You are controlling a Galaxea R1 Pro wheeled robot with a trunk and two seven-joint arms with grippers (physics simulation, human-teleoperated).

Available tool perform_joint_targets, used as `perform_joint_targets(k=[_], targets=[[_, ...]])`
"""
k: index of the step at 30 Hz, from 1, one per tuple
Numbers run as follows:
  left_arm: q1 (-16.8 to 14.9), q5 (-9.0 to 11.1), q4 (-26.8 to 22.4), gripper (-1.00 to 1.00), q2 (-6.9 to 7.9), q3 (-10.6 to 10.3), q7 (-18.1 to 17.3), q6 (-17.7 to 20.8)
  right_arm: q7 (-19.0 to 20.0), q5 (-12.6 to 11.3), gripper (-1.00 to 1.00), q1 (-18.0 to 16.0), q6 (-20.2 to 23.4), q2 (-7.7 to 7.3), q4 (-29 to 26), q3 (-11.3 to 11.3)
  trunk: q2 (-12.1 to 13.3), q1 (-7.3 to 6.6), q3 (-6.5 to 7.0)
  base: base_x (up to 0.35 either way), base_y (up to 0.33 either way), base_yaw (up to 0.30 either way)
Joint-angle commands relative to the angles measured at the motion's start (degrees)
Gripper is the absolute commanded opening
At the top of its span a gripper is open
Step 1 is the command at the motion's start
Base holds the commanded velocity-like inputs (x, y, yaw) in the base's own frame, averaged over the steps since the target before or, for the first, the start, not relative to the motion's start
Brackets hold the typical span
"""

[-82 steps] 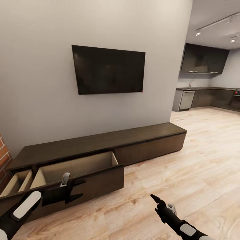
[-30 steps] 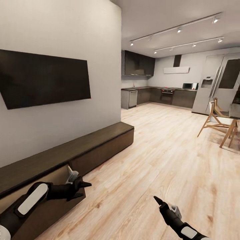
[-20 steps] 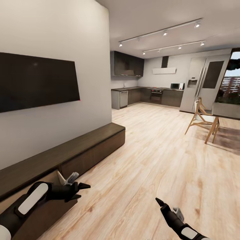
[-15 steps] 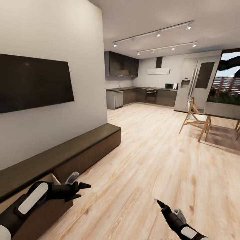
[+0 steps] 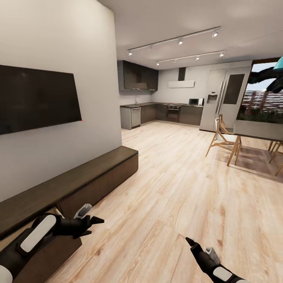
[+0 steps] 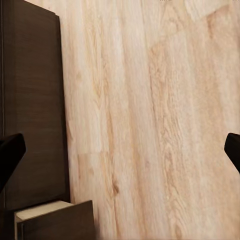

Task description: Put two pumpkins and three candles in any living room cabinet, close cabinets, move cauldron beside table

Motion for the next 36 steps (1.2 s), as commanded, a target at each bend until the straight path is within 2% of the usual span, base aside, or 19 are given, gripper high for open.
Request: perform_joint_targets(k=[1, 6, 16, 36], targets=[[-0.1, -0.4, 0.1, 1.00, 0.10, -0.1, -0.6, 0.0, 0.4, -0.6, 1.00, -0.1, 0.1, -0.01, 0.2, 0.4, 0.0, 0.00, -0.06, -0.010, 0.000, -0.001], [-0.1, -0.4, -0.1, 1.00, 0.08, -0.1, -0.6, 0.1, 0.7, -0.6, 1.00, -0.1, 0.2, -0.03, 0.2, 0.3, 0.0, 0.00, -0.04, -0.129, 0.019, -0.034], [-0.1, -0.4, -0.3, 1.00, -0.02, -0.7, -0.5, 0.0, 0.9, -0.6, 1.00, -0.1, -0.1, -0.02, 0.2, 0.3, 0.0, 0.00, -0.01, -0.054, 0.015, -0.218], [-0.1, -0.7, -0.3, 1.00, 0.03, -1.0, -0.1, 0.0, -0.4, -0.7, 1.00, -0.1, -0.2, -0.02, 0.2, 0.4, 0.0, 0.00, 0.12, 0.000, 0.000, -0.008]])
